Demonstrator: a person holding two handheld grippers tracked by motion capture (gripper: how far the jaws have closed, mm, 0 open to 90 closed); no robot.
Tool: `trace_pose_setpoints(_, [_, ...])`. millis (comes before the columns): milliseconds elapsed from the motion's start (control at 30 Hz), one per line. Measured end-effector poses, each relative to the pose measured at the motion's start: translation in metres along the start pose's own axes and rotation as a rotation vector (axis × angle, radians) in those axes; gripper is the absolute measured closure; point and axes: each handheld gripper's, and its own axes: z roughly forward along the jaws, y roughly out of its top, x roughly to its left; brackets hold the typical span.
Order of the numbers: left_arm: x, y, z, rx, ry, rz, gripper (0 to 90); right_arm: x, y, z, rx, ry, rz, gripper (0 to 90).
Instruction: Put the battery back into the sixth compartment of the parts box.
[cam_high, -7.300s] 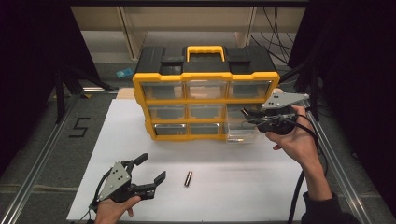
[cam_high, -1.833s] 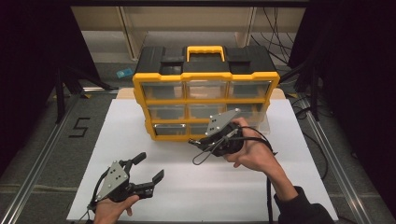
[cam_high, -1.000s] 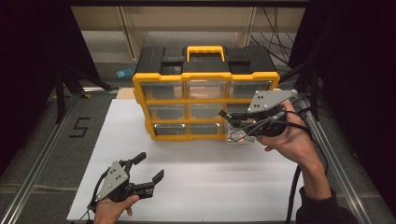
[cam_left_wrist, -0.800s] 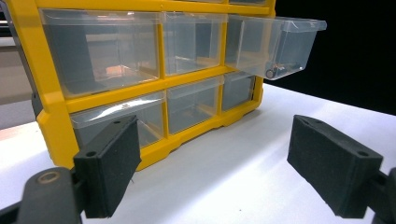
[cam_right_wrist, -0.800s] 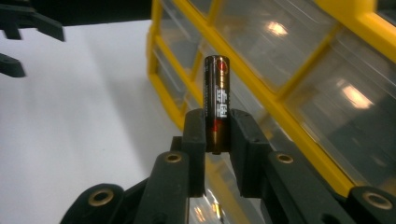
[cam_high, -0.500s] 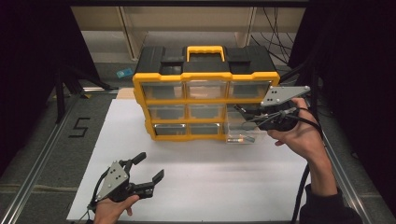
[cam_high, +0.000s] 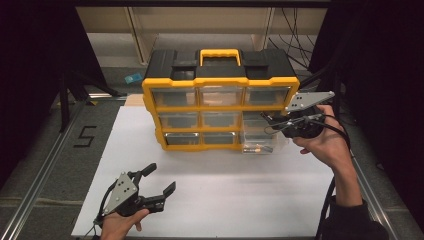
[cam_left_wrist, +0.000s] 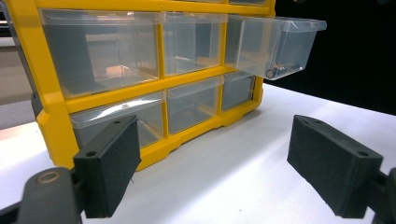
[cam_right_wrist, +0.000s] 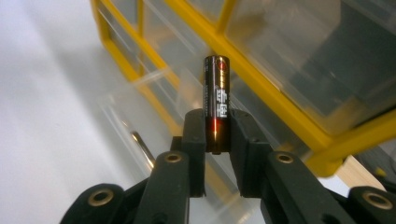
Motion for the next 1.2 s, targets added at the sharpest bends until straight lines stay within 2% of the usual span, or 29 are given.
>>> trace_pose_setpoints(133, [-0.001, 0.0, 0.0, -0.001, 0.0, -0.008, 16.5, -0.001, -0.002, 0.004, 0.022, 0.003, 0.0, 76.9])
trace_pose_setpoints(200, [0.0, 0.0, 0.0, 0.0, -0.001, 0.002, 16.5, 0.0, -0.003, 0.008, 0.04, -0.006, 0.002, 76.9])
trace_pose_setpoints(233, [-0.001, 0.0, 0.0, -0.001, -0.002, -0.007, 16.4, -0.001, -0.004, 0.011, 0.051, 0.01, -0.004, 76.8])
trace_pose_setpoints(333, [-0.001, 0.0, 0.0, -0.004, -0.002, -0.011, 16.4, -0.001, -0.005, 0.014, 0.065, 0.007, 0.002, 76.8])
trace_pose_setpoints(433, [-0.001, 0.0, 0.0, -0.002, -0.003, -0.007, 16.5, -0.001, -0.006, 0.019, 0.089, 0.023, 0.009, 76.8])
trace_pose_setpoints(600, [0.0, 0.0, 0.0, 0.001, -0.003, -0.002, 16.5, -0.001, -0.01, 0.025, 0.096, 0.022, 0.018, 76.1])
trace_pose_setpoints(667, [-0.001, 0.0, 0.001, 0.001, -0.004, -0.005, 16.5, -0.002, -0.008, 0.025, 0.103, 0.03, 0.015, 72.3])
trace_pose_setpoints(700, [-0.001, 0.0, 0.0, 0.002, -0.004, -0.006, 16.5, -0.001, -0.008, 0.025, 0.076, 0.012, 0.02, 70.2])
trace_pose_setpoints(733, [-0.001, 0.0, 0.0, 0.003, -0.003, -0.008, 16.5, -0.001, -0.007, 0.022, 0.09, 0.018, 0.041, 68.3])
trace_pose_setpoints(800, [-0.001, 0.0, 0.0, 0.001, -0.003, -0.007, 16.4, -0.001, -0.006, 0.022, 0.073, 0.016, 0.029, 66.5])
trace_pose_setpoints(867, [-0.001, 0.0, 0.0, 0.002, -0.004, -0.005, 16.5, 0.002, -0.002, 0.016, 0.05, -0.001, 0.049, 59.8])
trace_pose_setpoints(1000, [0.0, 0.0, 0.0, 0.001, -0.004, 0.0, 16.5, 0.007, 0.003, 0.013, 0.017, -0.003, 0.044, 54.2])
trace_pose_setpoints(1100, [0.0, 0.0, 0.0, 0.0, -0.003, 0.001, 16.5, 0.018, 0.011, 0.011, -0.019, 0.014, 0.024, 48.9])
trace_pose_setpoints(1200, [0.0, 0.0, 0.0, 0.001, -0.003, -0.002, 16.5, 0.021, 0.014, 0.011, -0.033, 0.018, 0.018, 47.2])
